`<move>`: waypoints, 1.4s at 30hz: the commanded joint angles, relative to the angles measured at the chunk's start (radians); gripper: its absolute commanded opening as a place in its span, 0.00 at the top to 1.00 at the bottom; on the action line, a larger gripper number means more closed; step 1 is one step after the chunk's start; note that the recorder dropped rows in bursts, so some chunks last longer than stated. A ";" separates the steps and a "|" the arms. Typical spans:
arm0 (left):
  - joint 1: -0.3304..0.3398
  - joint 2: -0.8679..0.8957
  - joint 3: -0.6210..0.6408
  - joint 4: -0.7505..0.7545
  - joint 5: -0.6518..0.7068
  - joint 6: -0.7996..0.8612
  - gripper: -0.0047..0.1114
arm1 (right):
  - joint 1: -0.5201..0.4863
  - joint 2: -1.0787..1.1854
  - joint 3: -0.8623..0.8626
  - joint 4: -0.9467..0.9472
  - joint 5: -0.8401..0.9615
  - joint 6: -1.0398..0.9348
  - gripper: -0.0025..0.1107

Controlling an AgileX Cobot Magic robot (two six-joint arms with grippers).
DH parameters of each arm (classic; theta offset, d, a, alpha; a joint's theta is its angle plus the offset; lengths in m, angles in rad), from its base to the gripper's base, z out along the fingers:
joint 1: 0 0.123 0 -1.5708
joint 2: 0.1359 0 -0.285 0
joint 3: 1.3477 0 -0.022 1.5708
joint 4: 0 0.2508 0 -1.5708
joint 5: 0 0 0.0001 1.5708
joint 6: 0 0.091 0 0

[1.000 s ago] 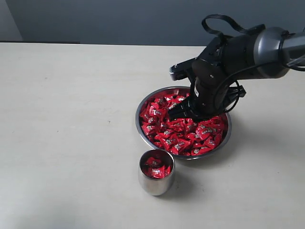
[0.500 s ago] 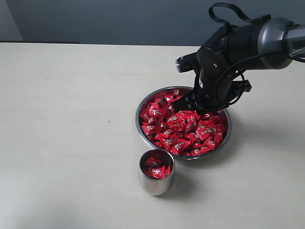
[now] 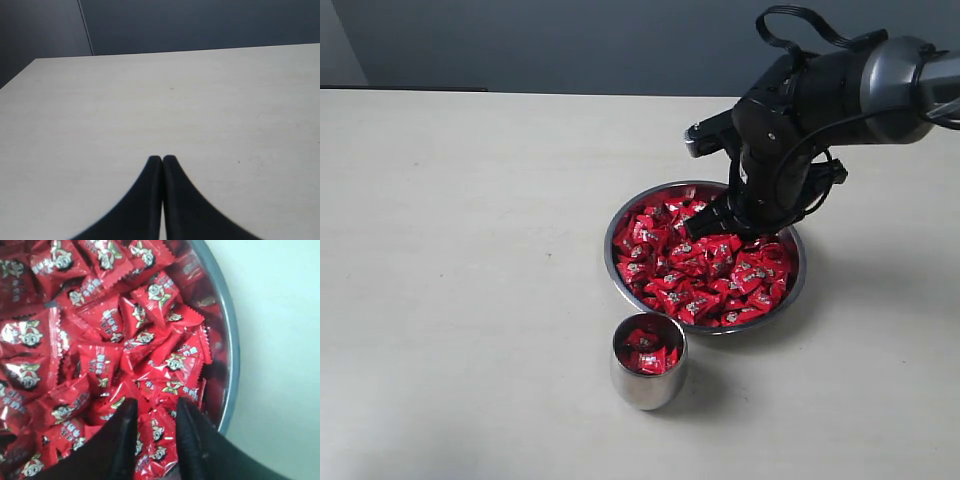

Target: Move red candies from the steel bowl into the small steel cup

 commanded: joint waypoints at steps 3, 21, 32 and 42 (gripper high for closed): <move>-0.007 -0.005 0.005 0.002 -0.008 -0.001 0.96 | -0.095 -0.002 -0.074 0.149 0.034 -0.154 0.74; -0.007 -0.005 0.005 0.002 -0.008 -0.001 0.96 | -0.167 0.181 -0.253 0.367 0.201 -0.319 0.74; -0.007 -0.005 0.005 0.002 -0.008 -0.001 0.96 | -0.167 0.235 -0.253 0.281 0.163 -0.318 0.74; -0.007 -0.005 0.005 0.002 -0.008 -0.001 0.96 | -0.167 0.237 -0.253 0.271 0.087 -0.318 0.73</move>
